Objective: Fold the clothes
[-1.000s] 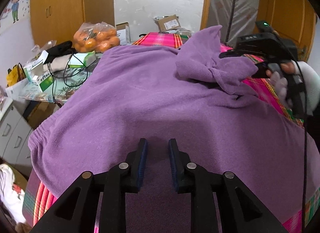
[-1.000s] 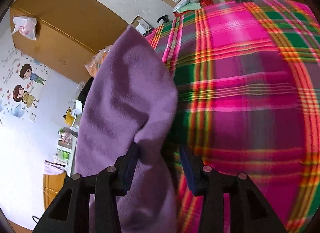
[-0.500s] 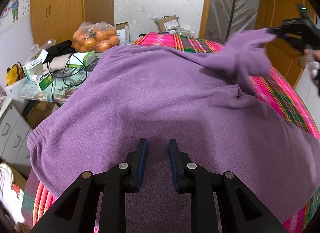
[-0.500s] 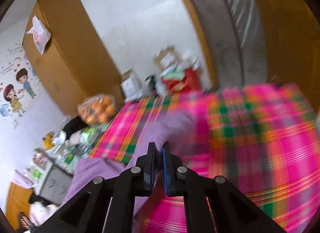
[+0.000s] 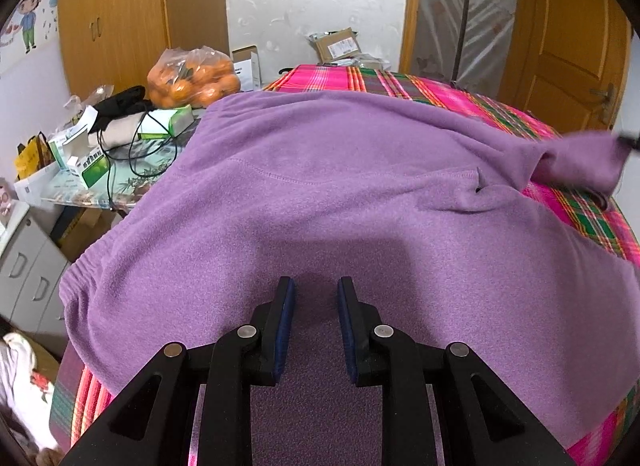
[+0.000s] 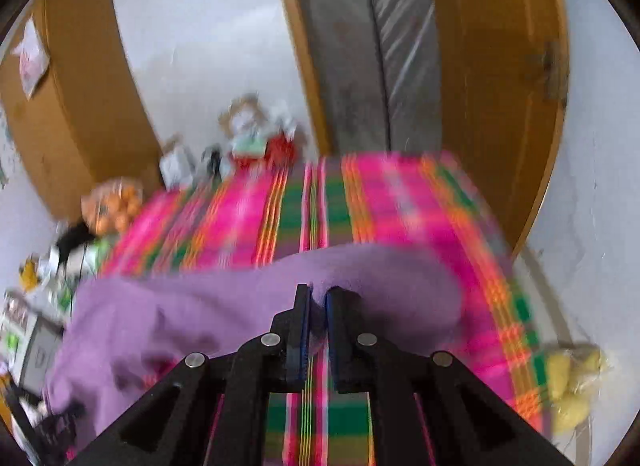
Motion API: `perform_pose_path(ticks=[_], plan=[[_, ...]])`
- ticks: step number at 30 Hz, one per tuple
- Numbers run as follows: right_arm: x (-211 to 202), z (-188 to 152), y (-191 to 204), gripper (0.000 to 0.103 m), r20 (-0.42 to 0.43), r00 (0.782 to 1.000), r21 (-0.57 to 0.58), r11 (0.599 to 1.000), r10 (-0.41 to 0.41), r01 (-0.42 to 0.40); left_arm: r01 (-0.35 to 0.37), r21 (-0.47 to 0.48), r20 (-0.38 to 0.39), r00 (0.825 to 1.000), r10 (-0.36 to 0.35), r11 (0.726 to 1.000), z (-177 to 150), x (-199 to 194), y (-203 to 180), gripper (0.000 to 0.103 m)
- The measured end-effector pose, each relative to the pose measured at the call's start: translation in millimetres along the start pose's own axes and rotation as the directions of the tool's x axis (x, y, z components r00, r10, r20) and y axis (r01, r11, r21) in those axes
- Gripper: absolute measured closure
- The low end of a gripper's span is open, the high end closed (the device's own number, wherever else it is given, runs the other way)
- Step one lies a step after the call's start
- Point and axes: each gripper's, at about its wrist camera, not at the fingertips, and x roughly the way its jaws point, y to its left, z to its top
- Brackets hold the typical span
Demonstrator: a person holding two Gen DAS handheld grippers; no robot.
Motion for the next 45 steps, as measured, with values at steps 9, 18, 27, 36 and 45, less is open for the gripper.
perform_pose_path(ticks=[9, 18, 27, 36, 45], plan=[[13, -79, 7, 0.078, -0.136, 0.954, 0.002, 0.963, 0.269, -0.271, -0.014, -0.016, -0.010, 1.000, 0.014, 1.000, 0, -2, -3, 0.080], [16, -71, -90, 0.057, -0.053, 0.996, 0.260, 0.964, 0.076, -0.060, 0.081, 0.056, -0.013, 0.997, -0.081, 0.995, 0, -2, -40, 0.080], [52, -24, -101, 0.095, -0.054, 0.995, 0.228, 0.971, 0.080, -0.066, 0.075, 0.067, -0.017, 0.997, -0.074, 0.995, 1, -1, -46, 0.080], [46, 76, 4, 0.073, 0.038, 0.997, -0.083, 0.994, 0.068, -0.065, 0.061, 0.075, -0.019, 0.998, -0.059, 0.995, 1, -1, -49, 0.080], [61, 43, 12, 0.069, -0.008, 0.980, -0.079, 0.976, 0.201, -0.201, 0.076, 0.063, -0.019, 0.997, -0.074, 0.995, 1, 0, -46, 0.080]])
